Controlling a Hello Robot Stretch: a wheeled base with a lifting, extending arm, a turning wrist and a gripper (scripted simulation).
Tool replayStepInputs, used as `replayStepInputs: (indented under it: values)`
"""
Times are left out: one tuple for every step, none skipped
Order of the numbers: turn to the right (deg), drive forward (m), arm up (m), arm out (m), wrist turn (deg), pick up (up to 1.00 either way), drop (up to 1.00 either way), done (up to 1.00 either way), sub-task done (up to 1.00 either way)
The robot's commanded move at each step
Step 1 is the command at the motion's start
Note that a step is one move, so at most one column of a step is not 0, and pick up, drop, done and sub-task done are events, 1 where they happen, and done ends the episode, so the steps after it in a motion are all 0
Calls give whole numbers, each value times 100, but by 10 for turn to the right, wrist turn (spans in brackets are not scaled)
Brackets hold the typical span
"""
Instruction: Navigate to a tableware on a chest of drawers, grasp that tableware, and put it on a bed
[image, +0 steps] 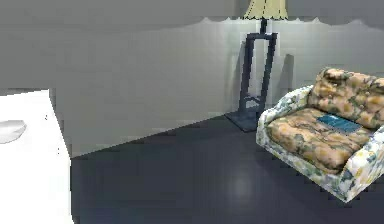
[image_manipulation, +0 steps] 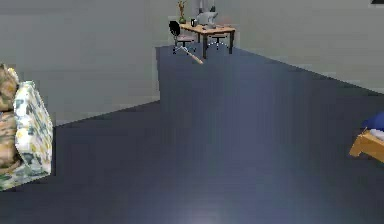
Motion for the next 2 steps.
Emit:
replayStepInputs:
  values:
    - [-270, 0, 0, 0, 0, 0, 0, 0, 0]
    - [0, 60, 0, 0, 0, 0, 0, 0, 0]
